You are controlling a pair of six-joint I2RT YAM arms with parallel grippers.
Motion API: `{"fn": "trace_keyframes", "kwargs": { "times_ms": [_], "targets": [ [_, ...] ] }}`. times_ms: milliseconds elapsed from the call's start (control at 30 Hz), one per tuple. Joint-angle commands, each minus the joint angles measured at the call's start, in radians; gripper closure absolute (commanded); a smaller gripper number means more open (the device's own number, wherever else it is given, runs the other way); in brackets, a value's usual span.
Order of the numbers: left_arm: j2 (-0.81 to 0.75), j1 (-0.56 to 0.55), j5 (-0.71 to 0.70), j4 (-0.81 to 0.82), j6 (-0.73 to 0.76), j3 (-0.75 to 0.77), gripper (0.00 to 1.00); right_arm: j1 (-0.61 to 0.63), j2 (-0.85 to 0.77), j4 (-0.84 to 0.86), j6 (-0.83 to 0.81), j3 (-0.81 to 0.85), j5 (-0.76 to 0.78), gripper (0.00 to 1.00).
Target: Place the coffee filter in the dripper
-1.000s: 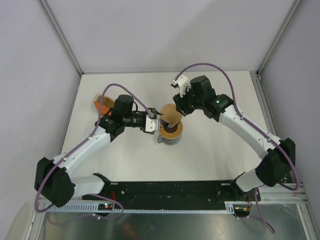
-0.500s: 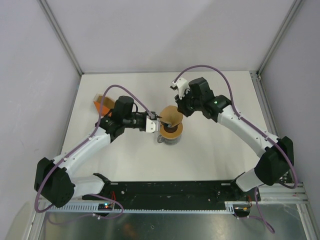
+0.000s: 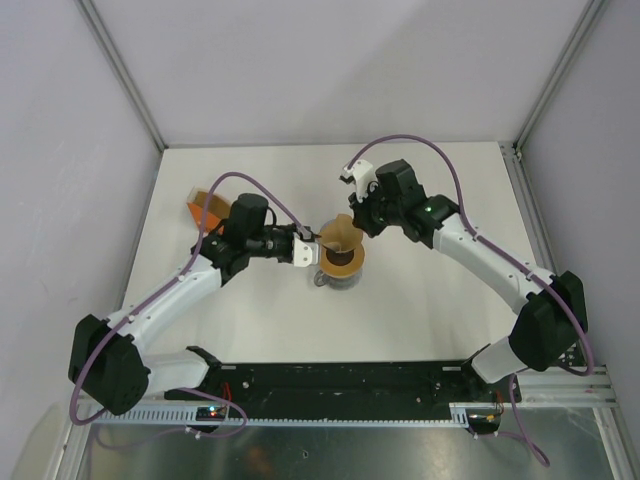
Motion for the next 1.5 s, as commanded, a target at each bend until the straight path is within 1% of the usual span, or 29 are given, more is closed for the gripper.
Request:
{"fn": "trace_keyframes", "kwargs": {
  "times_ms": [0, 167, 267, 500, 667, 800, 900, 933, 967, 1000, 1067, 1233, 1333, 1400, 1467],
  "targets": [
    [-0.008, 0.005, -0.012, 0.001, 0.018, -0.003, 0.62, 0.007, 0.005, 0.03, 0.011, -0.018, 0.005, 0.99],
    [-0.012, 0.012, -0.008, 0.002, -0.004, 0.021, 0.56, 0.006, -0.02, 0.053, 0.002, -0.02, -0.005, 0.92],
    [-0.01, 0.012, -0.002, 0.002, -0.022, 0.035, 0.49, 0.005, -0.035, 0.063, 0.0, -0.02, -0.016, 0.88],
    [-0.023, 0.014, -0.002, 0.001, -0.063, 0.056, 0.37, 0.004, -0.065, 0.07, -0.001, -0.019, -0.025, 0.73],
    [-0.024, 0.015, -0.02, 0.002, -0.079, 0.072, 0.34, -0.002, -0.093, 0.1, 0.003, -0.018, -0.036, 0.61],
    [-0.025, 0.015, -0.025, 0.003, -0.083, 0.074, 0.27, -0.008, -0.105, 0.108, 0.001, -0.018, -0.037, 0.53],
    [-0.028, 0.016, -0.023, 0.001, -0.088, 0.074, 0.17, -0.014, -0.11, 0.11, 0.001, -0.018, -0.038, 0.5],
    [-0.03, 0.015, -0.023, 0.0, -0.091, 0.075, 0.13, -0.016, -0.111, 0.112, 0.002, -0.018, -0.04, 0.5],
    [-0.031, 0.017, -0.022, -0.001, -0.096, 0.078, 0.07, -0.017, -0.113, 0.116, 0.003, -0.018, -0.043, 0.49],
    [-0.03, 0.017, -0.022, -0.001, -0.102, 0.082, 0.04, -0.018, -0.116, 0.12, 0.003, -0.018, -0.046, 0.48],
    [-0.032, 0.017, -0.021, -0.004, -0.113, 0.091, 0.01, -0.019, -0.121, 0.129, 0.006, -0.018, -0.055, 0.47],
    [-0.031, 0.019, -0.021, -0.01, -0.123, 0.102, 0.0, -0.02, -0.132, 0.146, 0.01, -0.016, -0.058, 0.46],
    [-0.034, 0.02, -0.029, -0.01, -0.12, 0.088, 0.0, -0.001, -0.143, 0.15, 0.002, -0.011, -0.042, 0.48],
    [-0.038, 0.025, -0.041, -0.01, -0.121, 0.082, 0.0, 0.022, -0.153, 0.153, -0.005, -0.003, -0.033, 0.57],
    [-0.042, 0.034, -0.057, -0.011, -0.128, 0.08, 0.0, 0.038, -0.148, 0.136, 0.001, 0.01, -0.042, 0.73]
  ]
}}
